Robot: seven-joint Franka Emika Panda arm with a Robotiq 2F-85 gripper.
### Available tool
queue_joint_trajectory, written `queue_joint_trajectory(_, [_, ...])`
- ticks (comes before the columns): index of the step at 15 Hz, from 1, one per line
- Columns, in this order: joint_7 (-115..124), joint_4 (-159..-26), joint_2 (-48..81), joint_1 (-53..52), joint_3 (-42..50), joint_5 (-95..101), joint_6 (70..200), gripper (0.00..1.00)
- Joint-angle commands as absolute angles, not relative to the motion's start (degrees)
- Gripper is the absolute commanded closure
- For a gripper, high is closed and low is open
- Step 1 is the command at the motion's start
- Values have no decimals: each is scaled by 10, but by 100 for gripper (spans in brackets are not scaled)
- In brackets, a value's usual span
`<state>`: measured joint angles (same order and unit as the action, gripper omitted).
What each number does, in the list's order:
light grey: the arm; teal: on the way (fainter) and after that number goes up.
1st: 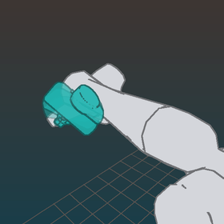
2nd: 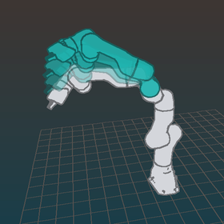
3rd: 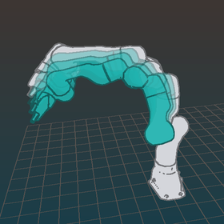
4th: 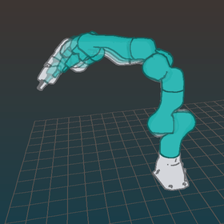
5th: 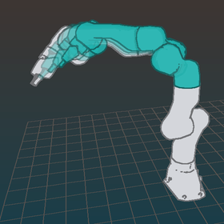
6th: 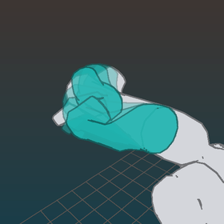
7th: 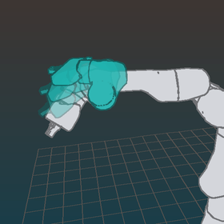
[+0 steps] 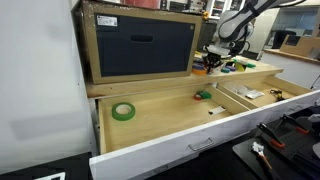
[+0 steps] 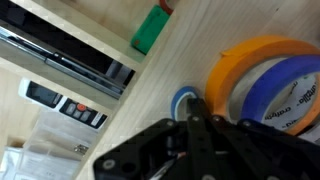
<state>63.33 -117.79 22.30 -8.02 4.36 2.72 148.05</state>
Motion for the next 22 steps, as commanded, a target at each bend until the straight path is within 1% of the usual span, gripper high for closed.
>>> queue_joint_trajectory(1, [643, -1167, 231, -84, 46, 15, 1468, 100])
queue_joint_trajectory(22, [643, -1201, 192, -84, 45, 13, 1478, 100])
